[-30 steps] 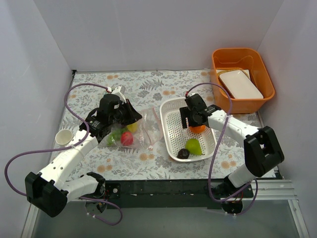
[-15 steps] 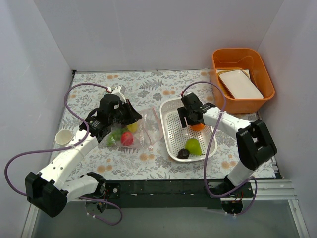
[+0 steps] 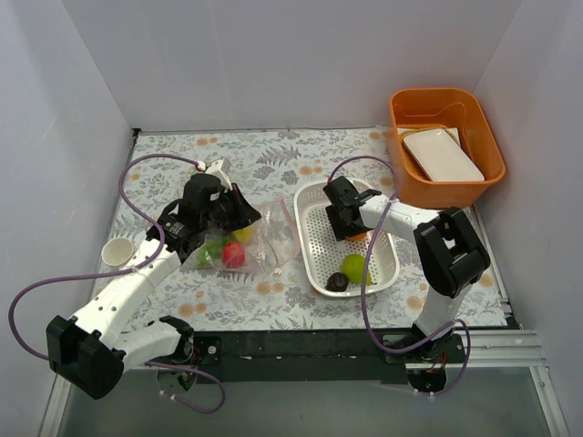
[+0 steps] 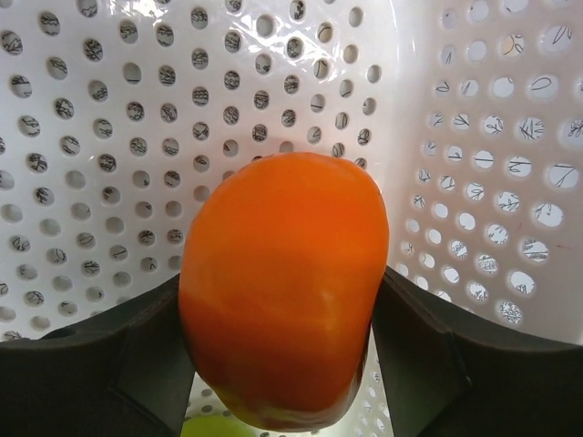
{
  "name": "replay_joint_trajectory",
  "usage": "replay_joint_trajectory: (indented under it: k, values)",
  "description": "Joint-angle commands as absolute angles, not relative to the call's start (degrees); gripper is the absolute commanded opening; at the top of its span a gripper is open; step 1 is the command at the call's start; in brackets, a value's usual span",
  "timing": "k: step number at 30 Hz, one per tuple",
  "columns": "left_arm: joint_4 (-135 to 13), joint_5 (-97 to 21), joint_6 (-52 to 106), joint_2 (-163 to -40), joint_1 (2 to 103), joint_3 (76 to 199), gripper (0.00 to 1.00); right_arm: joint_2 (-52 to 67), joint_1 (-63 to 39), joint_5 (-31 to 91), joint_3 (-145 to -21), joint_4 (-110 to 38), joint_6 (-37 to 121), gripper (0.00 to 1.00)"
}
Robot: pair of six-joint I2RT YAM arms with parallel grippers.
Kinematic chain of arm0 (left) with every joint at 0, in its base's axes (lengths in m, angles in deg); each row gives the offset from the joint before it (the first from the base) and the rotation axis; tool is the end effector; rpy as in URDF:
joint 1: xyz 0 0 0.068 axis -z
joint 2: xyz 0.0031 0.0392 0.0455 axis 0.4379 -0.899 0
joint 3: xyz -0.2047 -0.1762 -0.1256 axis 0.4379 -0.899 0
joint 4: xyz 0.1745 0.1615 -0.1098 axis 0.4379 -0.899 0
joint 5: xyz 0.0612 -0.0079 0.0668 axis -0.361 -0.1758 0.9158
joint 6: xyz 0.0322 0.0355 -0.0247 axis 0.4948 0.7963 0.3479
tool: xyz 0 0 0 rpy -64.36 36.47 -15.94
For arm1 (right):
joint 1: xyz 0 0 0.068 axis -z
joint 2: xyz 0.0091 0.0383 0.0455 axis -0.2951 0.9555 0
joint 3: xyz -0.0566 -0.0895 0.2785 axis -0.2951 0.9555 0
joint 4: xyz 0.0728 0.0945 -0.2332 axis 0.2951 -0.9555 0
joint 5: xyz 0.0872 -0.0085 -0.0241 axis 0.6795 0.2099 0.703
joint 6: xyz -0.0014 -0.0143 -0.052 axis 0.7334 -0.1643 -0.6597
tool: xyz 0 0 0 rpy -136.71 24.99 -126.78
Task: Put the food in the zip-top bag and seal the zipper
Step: Pick up the fake fruit from the bin.
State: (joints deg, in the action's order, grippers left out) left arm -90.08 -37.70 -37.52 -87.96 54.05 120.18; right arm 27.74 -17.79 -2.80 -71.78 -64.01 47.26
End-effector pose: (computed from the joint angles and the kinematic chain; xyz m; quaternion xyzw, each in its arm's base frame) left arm 0.1977 -0.1109 0.3371 -0.3279 0.8190 -0.4046 0.2408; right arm 0.2994 0.1913 0.2010 -0.1437 0.9444 -0.1082 0.2751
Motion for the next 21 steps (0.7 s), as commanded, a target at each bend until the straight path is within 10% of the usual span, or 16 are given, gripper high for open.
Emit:
replay_joint_trajectory:
  k: [1,11,21]
  values:
    - [-90.0,-37.7,-37.3,-86.2,53.8,119.9,0.0,27.2,-17.8,-4.3,-73.6,-63.5,47.9,0.75]
    - [-90.1,-37.6,-37.3,-86.1,53.8,120.0,0.0,21.0,-18.3,-1.8,-73.7,-62.2,47.8,0.43]
    - [-90.1,-38.0,-37.4,-86.2,53.8,120.0,0.0,8.2,-18.4,13.6,-72.2,-58.9,51.8,0.42]
